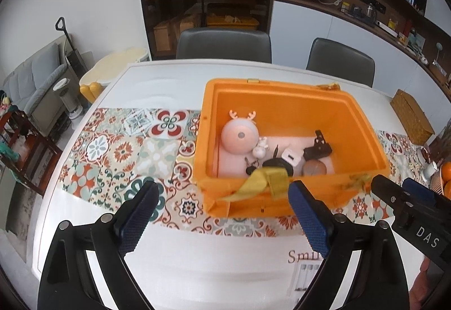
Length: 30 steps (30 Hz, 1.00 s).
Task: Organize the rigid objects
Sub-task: 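Withdraw both tools from the crate toward the battery holder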
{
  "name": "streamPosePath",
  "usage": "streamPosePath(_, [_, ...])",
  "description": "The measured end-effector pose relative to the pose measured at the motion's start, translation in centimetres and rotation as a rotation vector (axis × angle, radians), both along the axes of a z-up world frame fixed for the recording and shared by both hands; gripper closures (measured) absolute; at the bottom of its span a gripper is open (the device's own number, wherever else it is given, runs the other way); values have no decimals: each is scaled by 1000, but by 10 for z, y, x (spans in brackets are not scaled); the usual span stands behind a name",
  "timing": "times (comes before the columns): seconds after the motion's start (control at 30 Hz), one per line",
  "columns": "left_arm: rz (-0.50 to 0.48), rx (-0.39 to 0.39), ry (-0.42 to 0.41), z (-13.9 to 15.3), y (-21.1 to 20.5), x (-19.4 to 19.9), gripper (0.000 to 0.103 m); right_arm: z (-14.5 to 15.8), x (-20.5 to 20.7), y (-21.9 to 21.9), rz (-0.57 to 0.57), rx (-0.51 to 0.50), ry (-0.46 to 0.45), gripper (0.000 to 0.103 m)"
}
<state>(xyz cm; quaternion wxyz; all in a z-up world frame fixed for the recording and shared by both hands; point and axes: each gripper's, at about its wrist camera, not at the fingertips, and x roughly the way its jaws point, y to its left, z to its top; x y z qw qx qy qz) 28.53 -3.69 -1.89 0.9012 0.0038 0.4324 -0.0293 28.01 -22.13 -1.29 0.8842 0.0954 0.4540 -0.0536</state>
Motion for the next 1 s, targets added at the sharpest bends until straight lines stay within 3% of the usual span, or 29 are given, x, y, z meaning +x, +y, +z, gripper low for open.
streamPosePath(1.0, [42,12,187,-72,15,-45,9,-76,-50,13,10,62,187,29])
